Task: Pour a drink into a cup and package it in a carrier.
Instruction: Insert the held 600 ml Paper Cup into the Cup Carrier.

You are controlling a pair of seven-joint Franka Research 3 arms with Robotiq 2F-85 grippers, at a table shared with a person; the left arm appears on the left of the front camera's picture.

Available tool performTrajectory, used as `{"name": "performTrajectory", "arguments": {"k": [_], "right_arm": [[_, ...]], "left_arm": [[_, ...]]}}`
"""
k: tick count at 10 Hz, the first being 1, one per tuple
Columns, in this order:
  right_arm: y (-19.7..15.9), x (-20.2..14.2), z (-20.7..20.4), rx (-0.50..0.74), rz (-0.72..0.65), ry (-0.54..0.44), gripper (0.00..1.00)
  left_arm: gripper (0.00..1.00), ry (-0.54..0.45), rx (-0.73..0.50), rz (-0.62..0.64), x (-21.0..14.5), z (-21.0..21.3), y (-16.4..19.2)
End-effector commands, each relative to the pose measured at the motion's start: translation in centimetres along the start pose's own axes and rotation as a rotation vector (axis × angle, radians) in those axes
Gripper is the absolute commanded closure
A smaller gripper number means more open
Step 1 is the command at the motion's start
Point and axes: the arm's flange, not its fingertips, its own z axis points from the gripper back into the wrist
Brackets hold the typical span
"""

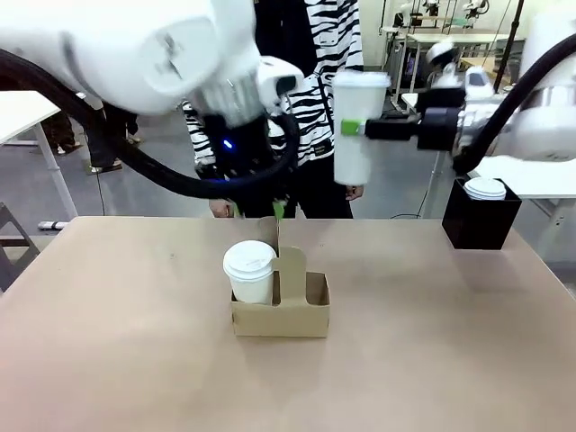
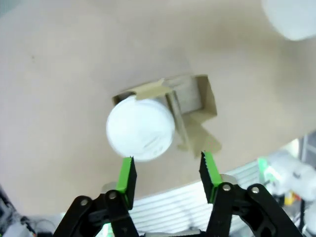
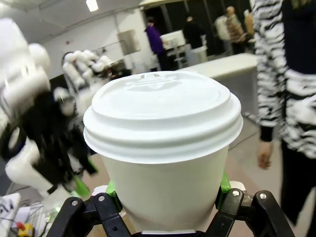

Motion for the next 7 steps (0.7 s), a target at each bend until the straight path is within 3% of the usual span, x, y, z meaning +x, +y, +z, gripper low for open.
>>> {"name": "performTrajectory", "arguments": {"k": [1, 2, 3, 4, 6, 7], "right_arm": [[-1.0, -0.8, -1.7, 0.1, -0.037, 0.064, 0.19], [-1.2, -2.1, -2.4, 0.149, -0.027, 0.076, 0.19], [-1.1, -3.7, -3.1, 0.207, -0.012, 0.086, 0.19], [-0.8, -5.5, -3.7, 0.275, 0.004, 0.083, 0.19], [-1.0, -7.5, -3.9, 0.324, 0.079, 0.053, 0.19], [-0.4, -6.5, -4.0, 0.258, -0.022, 0.091, 0.19]], "left_arm": [[0.0, 0.034, -0.091, -0.16, -2.2, 3.7, 5.9], [0.0, 0.023, -0.131, -0.275, -3.4, 5.1, 8.9], [0.0, -0.012, -0.251, -0.43, -5.2, 6.2, 12.1], [0.0, -0.05, -0.265, -0.526, -7.2, 6.5, 15.1], [0.0, -0.144, -0.265, -0.677, -8.8, 5.5, 17.4], [0.0, -0.126, -0.228, -0.624, -8.2, 4.4, 16.9]]}}
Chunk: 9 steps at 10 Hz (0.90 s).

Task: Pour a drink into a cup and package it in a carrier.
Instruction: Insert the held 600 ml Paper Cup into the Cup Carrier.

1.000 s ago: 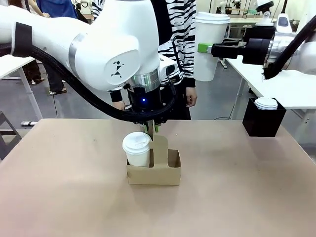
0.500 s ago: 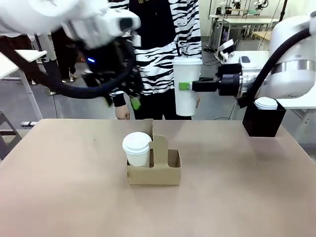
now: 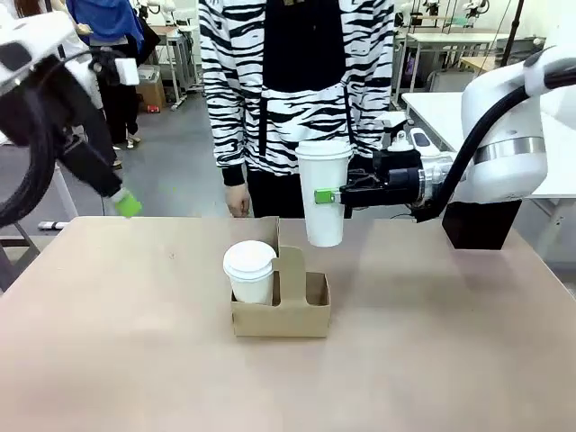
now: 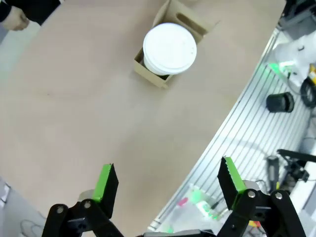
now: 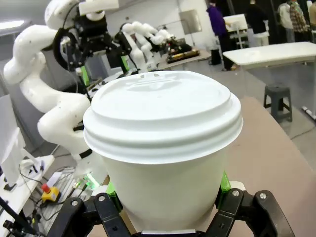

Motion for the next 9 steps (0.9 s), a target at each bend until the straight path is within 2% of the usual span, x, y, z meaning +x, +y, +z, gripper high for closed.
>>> {"name": "performTrajectory", "arguments": {"k": [1, 3, 4, 5, 6, 8, 9], "right_arm": [[0.2, 1.2, 0.3, -0.033, -0.037, 0.005, 0.19], [-0.1, 0.1, 0.2, -0.008, -0.009, 0.001, 0.19], [-0.2, -0.7, 0.4, 0.055, 0.034, -0.059, 0.19], [-0.6, -1.9, -0.5, 0.083, 0.061, -0.065, 0.19], [-0.7, -2.9, -1.1, 0.095, 0.091, -0.078, 0.19], [-0.7, -4.5, -1.9, 0.14, 0.121, -0.116, 0.19], [-0.6, -5.2, -2.3, 0.162, 0.124, -0.129, 0.19]], "left_arm": [[0.0, 0.006, 0.001, 0.04, 1.2, 0.7, -0.2], [0.0, 0.002, 0.0, -0.002, -0.1, -0.2, 0.0], [0.0, -0.019, -0.063, -0.079, -1.4, -1.4, 1.3], [0.0, -0.053, -0.084, -0.096, -2.9, -2.4, 2.8], [0.0, -0.101, -0.081, -0.166, -4.3, -3.3, 3.6], [0.0, -0.117, -0.023, -0.25, -6.4, -4.6, 5.1], [0.0, -0.138, -0.012, -0.36, -7.4, -5.3, 5.9]]}}
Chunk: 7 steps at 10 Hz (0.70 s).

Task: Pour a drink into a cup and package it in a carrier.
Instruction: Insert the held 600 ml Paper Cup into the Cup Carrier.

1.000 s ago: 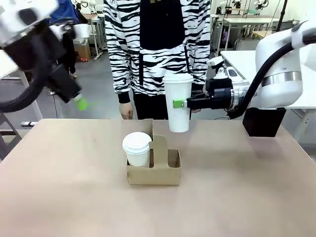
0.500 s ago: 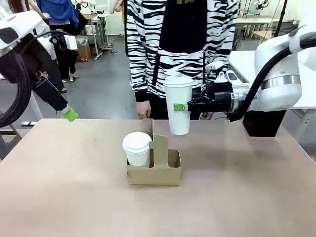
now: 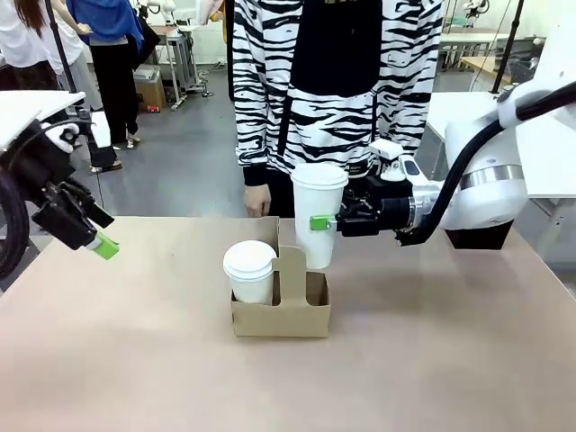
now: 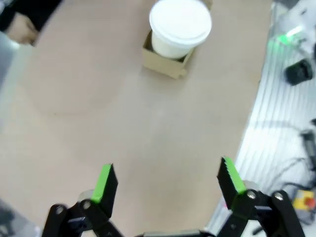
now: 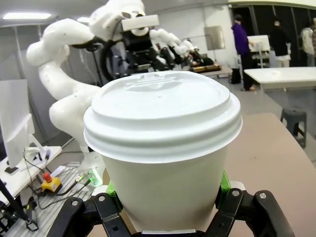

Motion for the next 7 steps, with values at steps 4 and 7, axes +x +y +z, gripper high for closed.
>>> {"name": "performTrajectory", "arguments": {"k": [4, 7], "right_arm": [[-1.0, -3.3, -1.1, 0.091, 0.02, -0.048, 0.19], [-2.2, -5.7, -1.0, 0.124, 0.02, -0.011, 0.19]], "left_arm": [[0.0, -0.086, -0.06, -0.251, -4.4, -2.5, 1.1], [0.0, -0.049, -0.032, -0.245, -2.4, -0.5, 2.5]]}}
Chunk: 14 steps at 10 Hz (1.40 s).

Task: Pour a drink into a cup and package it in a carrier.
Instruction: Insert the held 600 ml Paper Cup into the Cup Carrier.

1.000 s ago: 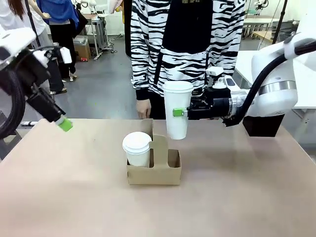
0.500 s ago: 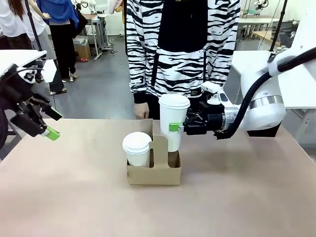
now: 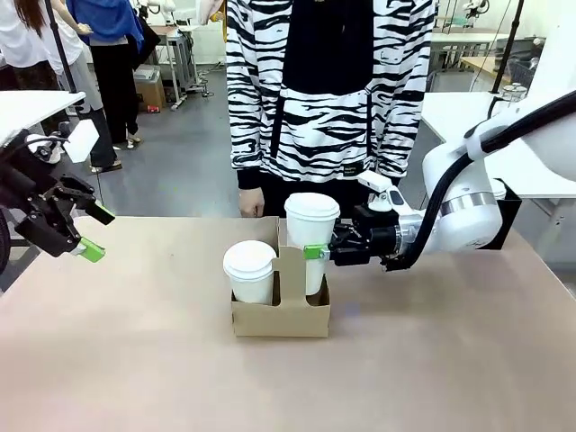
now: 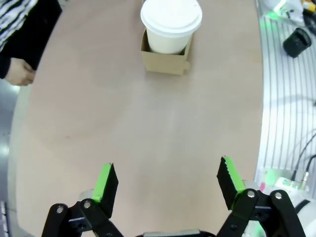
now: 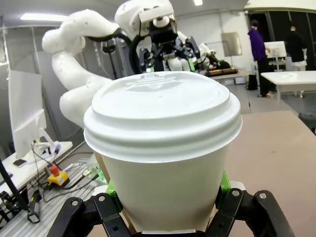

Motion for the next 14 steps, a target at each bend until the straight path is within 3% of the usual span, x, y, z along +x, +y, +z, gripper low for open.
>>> {"name": "performTrajectory", "arguments": {"k": [1, 8, 9, 14], "right_arm": [[-0.8, -0.6, 0.2, 0.043, 0.041, 0.015, 0.19], [-1.9, -4.1, 0.6, 0.141, 0.069, 0.145, 0.19], [-1.9, -4.1, 0.8, 0.156, 0.085, 0.196, 0.0], [0.0, -0.6, 3.0, 0.079, 0.149, 0.277, 0.0]], "left_arm": [[0.0, 0.01, 0.004, -0.033, 0.3, 0.4, -0.3], [0.0, 0.01, 0.004, -0.033, 0.3, 0.4, -0.3], [0.0, 0.01, 0.004, -0.033, 0.3, 0.4, -0.3], [0.0, 0.01, 0.004, -0.033, 0.3, 0.4, -0.3]]}}
